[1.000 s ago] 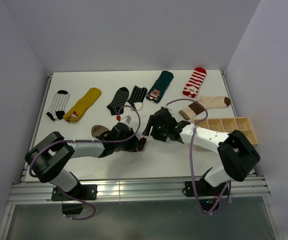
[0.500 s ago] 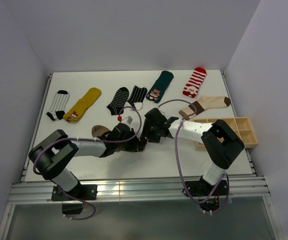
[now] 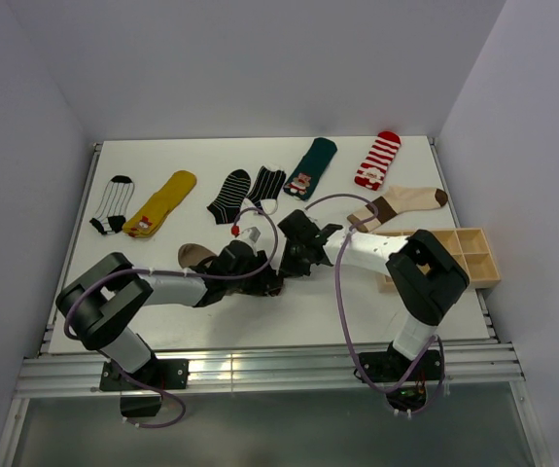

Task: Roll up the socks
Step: Roll the sock at the center of the board.

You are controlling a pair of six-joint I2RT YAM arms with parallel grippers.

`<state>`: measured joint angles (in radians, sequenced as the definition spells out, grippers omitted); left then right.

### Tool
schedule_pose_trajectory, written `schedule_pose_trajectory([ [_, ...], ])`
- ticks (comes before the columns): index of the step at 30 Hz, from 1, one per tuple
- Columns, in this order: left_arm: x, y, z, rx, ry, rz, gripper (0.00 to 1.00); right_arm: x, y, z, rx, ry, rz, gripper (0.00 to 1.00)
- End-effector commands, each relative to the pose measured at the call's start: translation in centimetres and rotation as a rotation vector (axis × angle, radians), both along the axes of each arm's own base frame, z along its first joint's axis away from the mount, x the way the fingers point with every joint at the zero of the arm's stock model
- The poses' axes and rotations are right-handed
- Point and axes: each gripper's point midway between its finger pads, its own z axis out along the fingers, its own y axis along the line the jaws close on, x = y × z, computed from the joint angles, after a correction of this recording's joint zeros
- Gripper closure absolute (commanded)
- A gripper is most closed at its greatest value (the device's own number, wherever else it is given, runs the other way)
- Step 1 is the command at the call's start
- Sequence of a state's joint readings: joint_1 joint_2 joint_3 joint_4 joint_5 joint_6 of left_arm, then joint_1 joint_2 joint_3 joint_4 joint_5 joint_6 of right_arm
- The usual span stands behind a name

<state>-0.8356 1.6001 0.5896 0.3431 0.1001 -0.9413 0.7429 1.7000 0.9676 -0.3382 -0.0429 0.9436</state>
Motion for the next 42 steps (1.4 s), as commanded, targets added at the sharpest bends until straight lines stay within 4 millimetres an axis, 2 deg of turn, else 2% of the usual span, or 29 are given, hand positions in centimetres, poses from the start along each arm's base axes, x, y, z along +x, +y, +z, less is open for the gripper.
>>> schedule_pose_trajectory([
  [1,0.1,-0.5,1.5,0.025,-0.102,-0.03,0.58,0.4,0.2,0.5,-0.032,0.001,0.005,0.98],
  [2,0.0,-0.6,1.8,0.036,-0.12,-0.033,0.53,0.4,0.2,0.5,-0.033,0.007,0.006,0.99],
  [5,-0.3,-0.7,1.8,0.113,-0.17,-0.045,0.47,0.3,0.4,0.5,-0.031,0.019,0.006,1.0],
  [6,0.2,-0.8,2.2,0.141,-0.205,-0.031,0.46,0.2,0.3,0.5,-0.034,0.021,0.004,1.0],
  [8,-0.3,-0.8,1.6,0.199,-0.208,-0.043,0.45,0.3,0.3,0.6,-0.035,0.022,0.001,1.0],
  [9,0.3,-0.8,1.9,0.222,-0.234,-0.024,0.46,0.2,0.3,0.5,-0.034,0.027,0.001,1.0],
  [13,0.1,-0.8,0.7,0.339,-0.263,-0.022,0.48,0.1,0.5,0.6,-0.026,0.034,-0.001,1.0],
  [16,-0.1,-0.9,0.0,0.404,-0.273,-0.025,0.56,0.0,0.5,0.6,-0.025,0.036,0.002,1.0],
  [19,-0.5,-1.3,-0.5,0.45,-0.28,-0.037,0.68,0.0,0.6,0.6,-0.017,0.039,0.0,1.0],
  [21,-0.7,-0.8,-1.1,0.5,-0.274,-0.039,0.77,-0.1,0.7,0.8,-0.007,0.04,0.005,1.0],
  [24,-1.0,-0.7,-1.6,0.519,-0.263,-0.03,0.97,-0.2,1.0,1.0,0.019,0.042,0.007,0.99],
  [27,-1.3,-0.6,-1.3,0.498,-0.254,-0.016,1.0,-0.4,1.6,1.7,0.089,0.029,0.02,0.94],
  [28,-1.1,-0.8,-0.8,0.467,-0.257,-0.006,1.0,-0.2,1.8,1.7,0.119,0.015,0.024,0.89],
  [30,-1.7,-0.8,-1.0,0.419,-0.218,-0.019,1.0,-0.1,2.1,2.9,0.182,-0.009,0.035,0.83],
  [31,-1.2,-1.2,-0.1,0.363,-0.218,-0.005,1.0,0.2,2.1,3.0,0.215,-0.035,0.036,0.79],
  [32,-1.3,-0.8,-0.4,0.348,-0.198,0.002,1.0,0.4,2.2,4.0,0.248,-0.066,0.035,0.76],
  [33,-1.8,-1.0,-0.3,0.316,-0.174,-0.018,1.0,0.1,1.9,3.9,0.26,-0.072,0.035,0.73],
  [34,-1.4,-0.9,0.2,0.283,-0.169,-0.007,1.0,0.5,2.2,4.6,0.296,-0.111,0.038,0.7],
  [35,-1.4,-0.9,0.2,0.253,-0.158,0.0,1.0,0.7,2.2,5.7,0.322,-0.143,0.035,0.66],
  [37,-1.6,-1.1,0.8,0.196,-0.135,-0.01,1.0,0.8,1.8,6.0,0.355,-0.183,0.026,0.6],
  [38,-1.7,-1.2,0.8,0.167,-0.122,-0.009,1.0,0.9,1.6,6.7,0.378,-0.211,0.023,0.57],
  [39,-1.5,-1.1,0.8,0.147,-0.107,-0.003,1.0,0.6,1.0,6.1,0.38,-0.21,0.014,0.54],
  [41,-2.0,-1.3,0.9,0.075,-0.062,-0.01,1.0,0.9,1.0,7.4,0.441,-0.265,0.018,0.52],
  [42,-1.5,-0.9,1.1,0.046,-0.051,0.009,1.0,0.6,0.3,6.7,0.443,-0.265,0.013,0.52],
])
